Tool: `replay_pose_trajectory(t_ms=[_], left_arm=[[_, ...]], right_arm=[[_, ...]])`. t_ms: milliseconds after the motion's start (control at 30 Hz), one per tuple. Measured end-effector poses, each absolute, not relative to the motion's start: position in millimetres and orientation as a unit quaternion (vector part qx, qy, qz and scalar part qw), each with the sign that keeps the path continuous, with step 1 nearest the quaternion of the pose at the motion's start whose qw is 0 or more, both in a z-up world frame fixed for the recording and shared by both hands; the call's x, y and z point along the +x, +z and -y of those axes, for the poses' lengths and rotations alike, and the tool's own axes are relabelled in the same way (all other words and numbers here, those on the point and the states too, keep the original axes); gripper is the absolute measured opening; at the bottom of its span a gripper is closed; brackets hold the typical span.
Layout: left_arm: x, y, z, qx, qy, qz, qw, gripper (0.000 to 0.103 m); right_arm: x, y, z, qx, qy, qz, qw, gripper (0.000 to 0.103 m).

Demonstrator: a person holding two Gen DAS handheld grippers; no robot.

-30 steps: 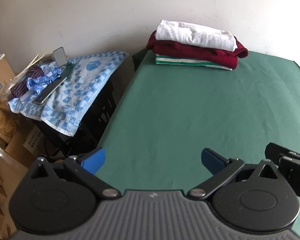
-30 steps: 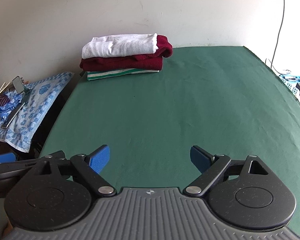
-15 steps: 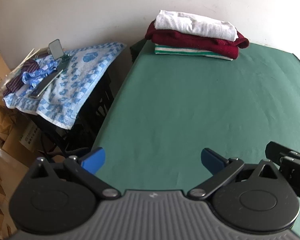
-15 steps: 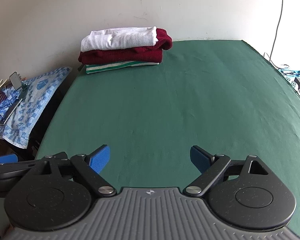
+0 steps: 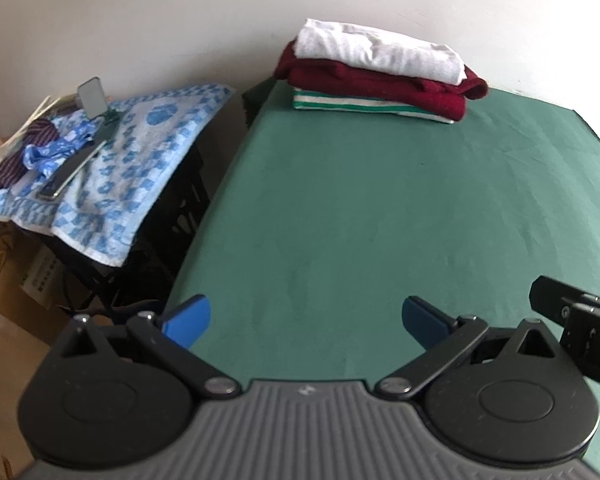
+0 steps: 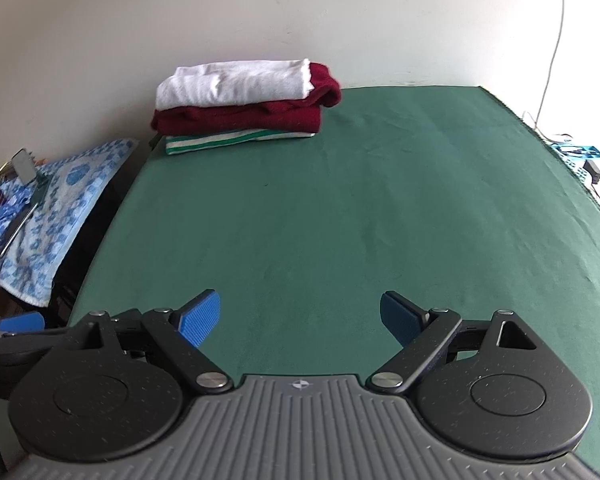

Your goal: Fold clothes

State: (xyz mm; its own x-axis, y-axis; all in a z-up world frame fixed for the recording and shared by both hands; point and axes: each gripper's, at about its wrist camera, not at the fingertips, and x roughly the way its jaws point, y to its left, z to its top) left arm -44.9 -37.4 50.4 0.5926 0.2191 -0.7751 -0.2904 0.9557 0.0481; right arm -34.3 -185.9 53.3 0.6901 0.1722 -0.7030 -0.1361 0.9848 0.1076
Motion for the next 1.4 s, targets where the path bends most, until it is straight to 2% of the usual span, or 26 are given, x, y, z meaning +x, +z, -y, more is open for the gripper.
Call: replay_pose_trajectory(t_ms=[767, 1033, 1400], left_arm=[[-16, 66, 145, 0.034, 0.015, -0.409, 0.912, 0.102], [-15, 58, 131, 0.019, 0.045, -0.421, 0.906, 0.102], [-22, 54, 73, -0.015, 0.126, -0.424, 0.897, 0.102]], right_arm=[[-36, 59, 283, 0.083, -0.084, -0.358, 0.926, 0.09], [-36, 54, 278, 0.079, -0.065, -0.365, 0.925, 0.09], [-24, 52, 226, 0.039, 0.023, -0.374, 0.926, 0.09]])
